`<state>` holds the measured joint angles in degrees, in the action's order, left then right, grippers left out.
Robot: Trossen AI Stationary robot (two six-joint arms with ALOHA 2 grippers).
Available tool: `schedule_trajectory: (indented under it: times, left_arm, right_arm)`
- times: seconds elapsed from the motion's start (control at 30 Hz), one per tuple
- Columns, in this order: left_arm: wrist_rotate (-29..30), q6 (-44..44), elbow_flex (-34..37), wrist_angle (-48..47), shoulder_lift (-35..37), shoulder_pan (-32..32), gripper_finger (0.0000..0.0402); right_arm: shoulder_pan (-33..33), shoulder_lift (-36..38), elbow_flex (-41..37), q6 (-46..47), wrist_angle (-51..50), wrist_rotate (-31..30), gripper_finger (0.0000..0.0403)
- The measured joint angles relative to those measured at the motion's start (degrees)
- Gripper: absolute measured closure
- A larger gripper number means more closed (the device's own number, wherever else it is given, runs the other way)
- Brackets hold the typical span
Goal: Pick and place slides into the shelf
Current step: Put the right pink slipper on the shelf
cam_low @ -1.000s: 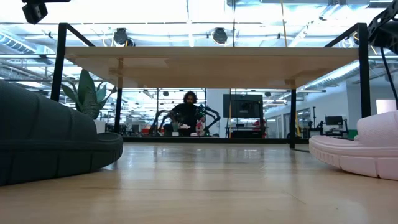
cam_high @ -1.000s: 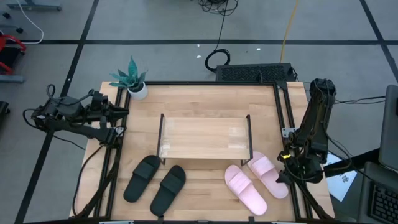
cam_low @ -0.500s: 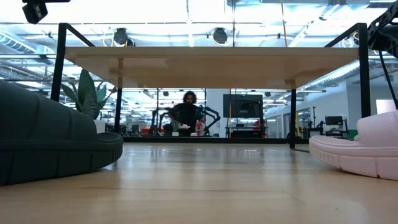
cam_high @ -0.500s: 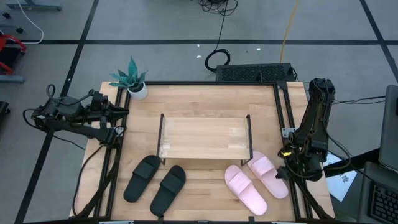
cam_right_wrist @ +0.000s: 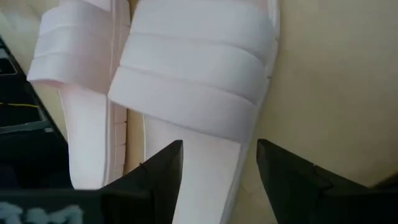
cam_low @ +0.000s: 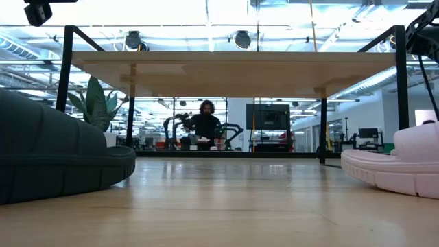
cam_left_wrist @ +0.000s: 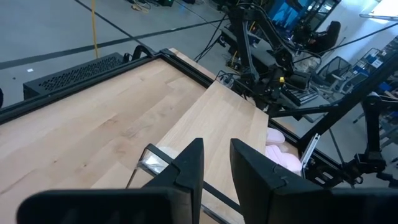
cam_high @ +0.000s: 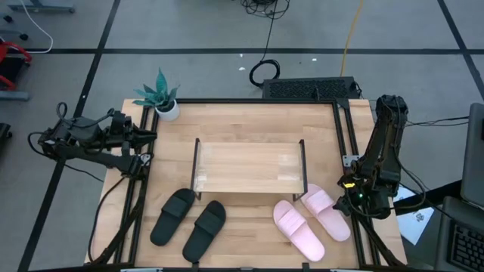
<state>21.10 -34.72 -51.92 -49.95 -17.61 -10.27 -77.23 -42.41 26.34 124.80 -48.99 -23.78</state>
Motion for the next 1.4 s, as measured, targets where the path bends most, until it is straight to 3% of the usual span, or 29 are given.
schedule_trajectory:
  times: [0.2,0.53,0.7,0.93,1.4]
  left_arm:
    - [0.0,-0.2,0.0,0.0,0.0,0.0,0.0325]
    - [0.0,1.2,0.0,0.0,0.0,0.0,0.0325]
    - [1.7,1.2,0.0,0.0,0.0,0.0,0.0325]
    - [1.9,0.5,0.0,0.0,0.0,0.0,0.0325]
    - [1.9,-0.1,0.0,0.0,0.0,0.0,0.0325]
  right_arm:
    - [-0.1,-1.1,6.9,-2.9,-8.1,4.4,0.0209]
    - [-0.1,-9.0,8.0,-3.1,-4.7,5.8,0.0209]
    - [-0.1,-14.6,8.0,-3.0,-3.5,1.2,0.0209]
    - [-0.1,-20.7,8.0,-2.6,-2.4,1.2,0.0209]
    - [-0.1,-23.9,8.0,-2.7,-4.8,-1.7,0.0209]
